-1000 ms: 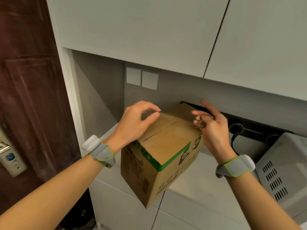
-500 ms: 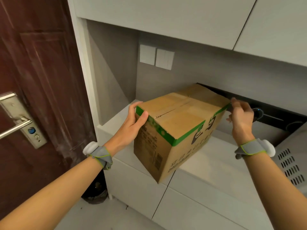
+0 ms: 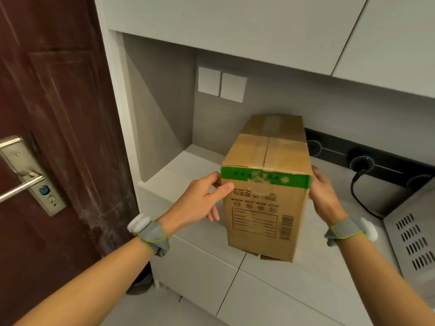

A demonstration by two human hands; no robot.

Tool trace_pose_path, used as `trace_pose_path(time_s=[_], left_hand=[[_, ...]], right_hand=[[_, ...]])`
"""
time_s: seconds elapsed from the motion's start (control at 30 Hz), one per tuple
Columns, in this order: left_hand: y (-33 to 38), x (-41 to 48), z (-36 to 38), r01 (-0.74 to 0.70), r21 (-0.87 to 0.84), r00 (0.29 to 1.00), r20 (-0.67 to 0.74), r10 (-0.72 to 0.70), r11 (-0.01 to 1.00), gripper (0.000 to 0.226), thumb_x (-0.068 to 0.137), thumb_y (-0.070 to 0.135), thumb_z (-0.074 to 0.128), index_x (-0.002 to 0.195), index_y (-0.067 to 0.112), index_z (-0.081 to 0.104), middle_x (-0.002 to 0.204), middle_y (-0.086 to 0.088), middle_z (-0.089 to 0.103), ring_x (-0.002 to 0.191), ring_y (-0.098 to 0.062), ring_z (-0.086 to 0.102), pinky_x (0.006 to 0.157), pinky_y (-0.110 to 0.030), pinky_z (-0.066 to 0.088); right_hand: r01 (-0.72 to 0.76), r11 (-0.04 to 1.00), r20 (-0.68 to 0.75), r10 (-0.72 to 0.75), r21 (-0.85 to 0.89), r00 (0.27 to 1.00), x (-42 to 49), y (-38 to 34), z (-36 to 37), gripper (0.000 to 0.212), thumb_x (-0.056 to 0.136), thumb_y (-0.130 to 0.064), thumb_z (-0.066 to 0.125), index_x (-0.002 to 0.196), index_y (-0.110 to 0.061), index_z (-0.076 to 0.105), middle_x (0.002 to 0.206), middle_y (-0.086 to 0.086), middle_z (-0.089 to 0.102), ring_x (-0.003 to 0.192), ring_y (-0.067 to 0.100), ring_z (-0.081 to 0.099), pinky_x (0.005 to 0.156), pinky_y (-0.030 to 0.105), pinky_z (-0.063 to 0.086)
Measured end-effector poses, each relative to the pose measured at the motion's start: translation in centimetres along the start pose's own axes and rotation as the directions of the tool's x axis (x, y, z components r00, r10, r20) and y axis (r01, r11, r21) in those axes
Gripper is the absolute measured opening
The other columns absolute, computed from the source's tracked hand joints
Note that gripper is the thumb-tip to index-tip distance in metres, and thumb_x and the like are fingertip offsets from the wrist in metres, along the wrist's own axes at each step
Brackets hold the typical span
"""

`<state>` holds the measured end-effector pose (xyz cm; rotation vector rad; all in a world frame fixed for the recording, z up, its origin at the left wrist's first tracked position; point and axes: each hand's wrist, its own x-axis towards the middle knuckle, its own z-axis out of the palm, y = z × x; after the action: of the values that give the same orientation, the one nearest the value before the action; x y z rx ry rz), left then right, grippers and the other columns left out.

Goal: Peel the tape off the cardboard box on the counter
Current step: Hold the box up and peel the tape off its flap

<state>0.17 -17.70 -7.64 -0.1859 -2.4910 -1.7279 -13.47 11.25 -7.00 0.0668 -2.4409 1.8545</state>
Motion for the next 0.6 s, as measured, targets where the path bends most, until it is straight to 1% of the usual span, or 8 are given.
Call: trace_pose_path(time_s=[0.03,0.1,0.2,0.3,0.37,0.4,0.5,0.6], left_hand=[[0.8,0.0,0.4,-0.026,0.002,1.000,-0.011,0.026,1.000,0.040,0.100,0.051,0.053,0.119,0.016,0.060,0.107,0.006,0.068,0.057,-0.032,0.072,0.049,-0.040,0.056],[2.2,0.1,1.1,-0.077,-0.011,0.996,-0.052,0.076,0.997,0.040,0.095,0.054,0.055,0.102,0.014,0.057,0.097,-0.002,0.068,0.052,-0.032,0.070,0.047,-0.044,0.055],[3.9,0.5,1.9,-0.146,-0.022,0.976,-0.167,0.141,0.989,0.041,0.096,0.052,0.058,0.090,0.011,0.052,0.077,-0.010,0.067,0.049,-0.031,0.067,0.046,-0.049,0.055],[5.2,1.2,2.0,-0.205,-0.007,0.919,-0.346,0.190,0.979,0.051,0.095,0.063,0.057,0.084,0.014,0.049,0.071,-0.015,0.063,0.055,-0.035,0.064,0.050,-0.053,0.054],[6.2,1.6,2.0,-0.244,0.000,0.876,-0.428,0.221,0.970,0.051,0.096,0.068,0.055,0.083,0.019,0.048,0.075,-0.017,0.060,0.066,-0.041,0.062,0.053,-0.058,0.053],[6.8,1.9,2.3,-0.271,0.000,0.859,-0.452,0.242,0.962,0.049,0.096,0.067,0.054,0.083,0.020,0.047,0.076,-0.017,0.059,0.070,-0.041,0.061,0.055,-0.059,0.052],[8.5,2.3,3.0,-0.322,-0.019,0.833,-0.481,0.274,0.947,0.041,0.101,0.056,0.056,0.088,0.018,0.048,0.076,-0.012,0.058,0.071,-0.035,0.059,0.061,-0.056,0.052],[9.8,2.8,3.6,-0.360,-0.033,0.829,-0.470,0.303,0.933,0.024,0.100,0.040,0.062,0.095,0.019,0.052,0.076,-0.003,0.055,0.068,-0.019,0.053,0.065,-0.046,0.050]], right_hand=[[0.023,0.999,0.018,-0.023,-0.023,1.000,-0.7,-0.5,0.1,0.023,0.106,-0.031,0.052,0.098,-0.019,0.070,0.081,0.002,0.072,0.069,0.013,0.059,0.065,0.031,0.047],[0.045,0.997,0.048,-0.042,-0.061,0.998,-2.0,-1.5,0.2,0.034,0.105,-0.012,0.050,0.073,-0.015,0.060,0.055,-0.008,0.063,0.053,-0.001,0.053,0.057,0.025,0.044],[0.070,0.997,0.054,-0.069,-0.019,0.996,-4.2,-3.7,0.2,0.042,0.103,-0.011,0.048,0.062,-0.017,0.049,0.051,-0.009,0.056,0.050,0.001,0.048,0.059,0.029,0.038],[0.103,0.994,0.029,-0.104,0.035,0.994,-6.4,-6.1,0.1,0.047,0.108,-0.039,0.041,0.072,-0.016,0.061,0.069,0.005,0.064,0.065,0.013,0.055,0.066,0.033,0.044],[0.132,0.991,-0.003,-0.132,0.035,0.991,-8.1,-7.2,0.0,0.057,0.106,-0.055,0.035,0.086,-0.012,0.066,0.080,0.008,0.068,0.071,0.011,0.059,0.067,0.029,0.046],[0.169,0.985,-0.015,-0.169,0.034,0.986,-8.8,-7.6,-0.1,0.056,0.106,-0.055,0.034,0.092,-0.011,0.067,0.082,0.004,0.069,0.072,0.007,0.060,0.066,0.025,0.047],[0.282,0.957,-0.015,-0.282,0.061,0.959,-10.5,-7.8,-0.2,0.026,0.103,-0.039,0.049,0.116,-0.024,0.066,0.095,-0.017,0.073,0.090,-0.003,0.068,0.071,0.014,0.053],[0.325,0.945,-0.053,-0.322,0.041,0.945,-10.9,-6.9,-0.5,0.043,0.094,-0.034,0.065,0.136,-0.030,0.054,0.115,-0.020,0.070,0.107,0.002,0.067,0.078,0.014,0.055]])
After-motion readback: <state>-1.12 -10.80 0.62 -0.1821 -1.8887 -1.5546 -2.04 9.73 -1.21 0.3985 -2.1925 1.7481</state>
